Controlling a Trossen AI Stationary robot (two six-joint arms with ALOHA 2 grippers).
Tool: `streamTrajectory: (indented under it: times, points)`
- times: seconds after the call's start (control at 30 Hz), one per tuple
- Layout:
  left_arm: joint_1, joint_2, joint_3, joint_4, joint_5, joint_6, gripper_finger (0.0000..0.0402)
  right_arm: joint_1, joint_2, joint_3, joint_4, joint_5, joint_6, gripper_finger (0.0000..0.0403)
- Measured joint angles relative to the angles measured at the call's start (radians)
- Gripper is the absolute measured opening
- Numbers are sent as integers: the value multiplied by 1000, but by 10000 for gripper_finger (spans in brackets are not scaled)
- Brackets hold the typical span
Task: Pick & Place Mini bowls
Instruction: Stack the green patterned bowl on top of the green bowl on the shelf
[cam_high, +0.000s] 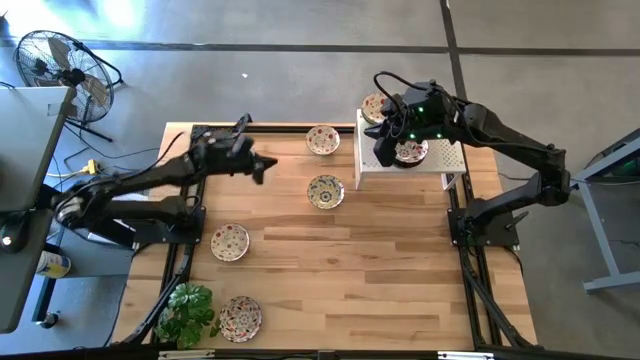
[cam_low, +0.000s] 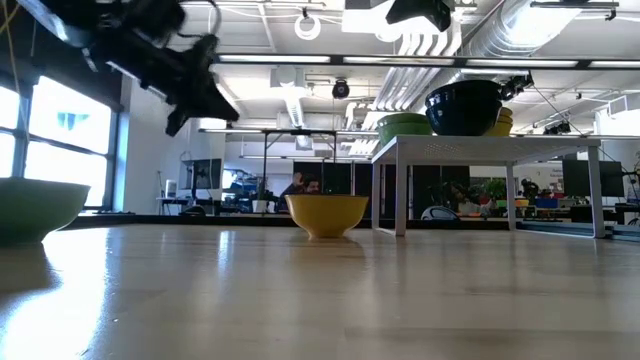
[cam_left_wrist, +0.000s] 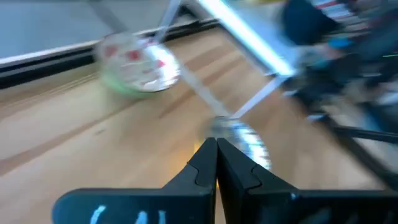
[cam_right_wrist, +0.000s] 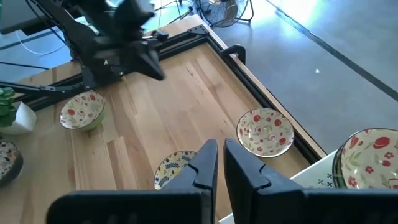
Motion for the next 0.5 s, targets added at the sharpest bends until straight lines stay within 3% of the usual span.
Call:
streamTrajectory:
  times: [0.23, 0.5]
  points:
    - [29, 279, 267, -239, -41, -9, 22, 0, 0, 0, 4, 0, 1, 16]
    - [38, 579, 523, -305, -71, -18, 99, 0, 0, 0, 4, 0, 1, 16]
